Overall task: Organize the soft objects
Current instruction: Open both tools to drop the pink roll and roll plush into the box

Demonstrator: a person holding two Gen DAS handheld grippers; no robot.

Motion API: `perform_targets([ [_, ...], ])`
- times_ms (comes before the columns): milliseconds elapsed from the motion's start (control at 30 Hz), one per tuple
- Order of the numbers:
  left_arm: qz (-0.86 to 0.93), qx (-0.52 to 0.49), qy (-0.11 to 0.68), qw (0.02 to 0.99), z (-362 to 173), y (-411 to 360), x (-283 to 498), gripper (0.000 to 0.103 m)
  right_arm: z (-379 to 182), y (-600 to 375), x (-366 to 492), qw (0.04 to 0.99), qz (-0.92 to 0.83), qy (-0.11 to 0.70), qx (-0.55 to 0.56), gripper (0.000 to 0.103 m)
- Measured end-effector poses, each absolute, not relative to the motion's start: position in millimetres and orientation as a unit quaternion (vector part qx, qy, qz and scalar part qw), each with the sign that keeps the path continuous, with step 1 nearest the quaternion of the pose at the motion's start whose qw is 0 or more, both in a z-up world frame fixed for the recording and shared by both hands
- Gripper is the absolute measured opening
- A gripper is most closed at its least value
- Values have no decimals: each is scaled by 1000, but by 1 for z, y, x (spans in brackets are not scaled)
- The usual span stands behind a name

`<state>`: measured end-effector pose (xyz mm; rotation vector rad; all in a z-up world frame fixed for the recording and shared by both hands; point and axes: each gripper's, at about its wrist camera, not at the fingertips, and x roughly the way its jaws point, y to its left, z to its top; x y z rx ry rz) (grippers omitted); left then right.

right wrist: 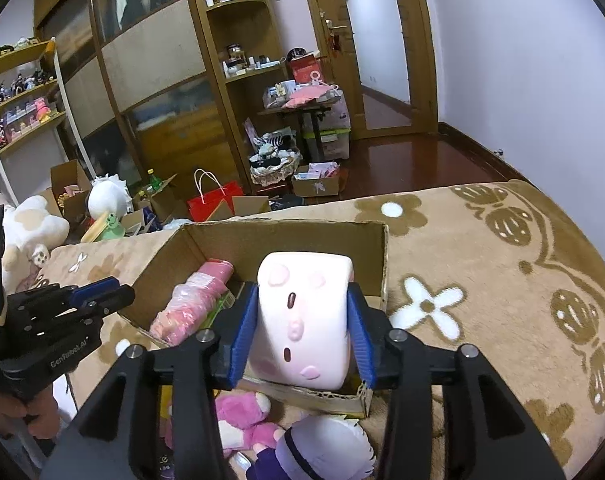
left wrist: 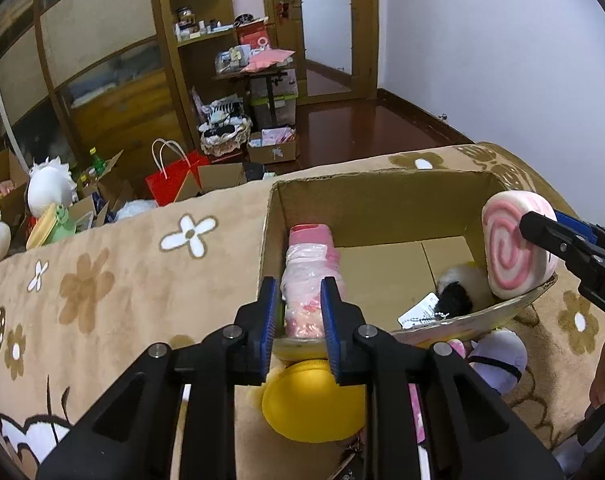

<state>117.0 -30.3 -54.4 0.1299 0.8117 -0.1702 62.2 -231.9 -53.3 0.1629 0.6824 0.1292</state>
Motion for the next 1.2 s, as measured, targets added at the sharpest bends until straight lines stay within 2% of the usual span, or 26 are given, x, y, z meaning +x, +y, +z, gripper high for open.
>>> perform_targets([
  [33,-81,57,398,912,-54,-28,117,27,-53,-232,61,937,64,333,83,50],
  [100,-79,49,398,913,-51,-25,115,29,-49,-233,57,940,63,324,88,62],
  [133,-77,47,399,913,-50,-24,114,31,-46,-234,55,941,63,320,89,64],
  [200,-75,43,401,912,-47,-21,113,40,-42,-235,52,943,60,314,92,68],
  [267,-68,39,399,914,-44,-19,109,55,-37,-237,48,943,59,313,100,76],
  [400,-71,34,398,914,-37,-16,99,64,-32,-242,37,940,55,312,124,95],
  [467,-71,34,397,914,-34,-16,93,73,-29,-243,31,941,55,310,126,100],
  [567,-68,40,393,916,-30,-16,85,83,-25,-239,21,942,58,310,118,102],
  [767,-71,35,398,914,-19,-12,65,93,-20,-233,6,940,66,317,110,103],
  [1200,-76,49,426,900,-11,-12,38,96,-10,-231,-28,941,52,317,104,103],
])
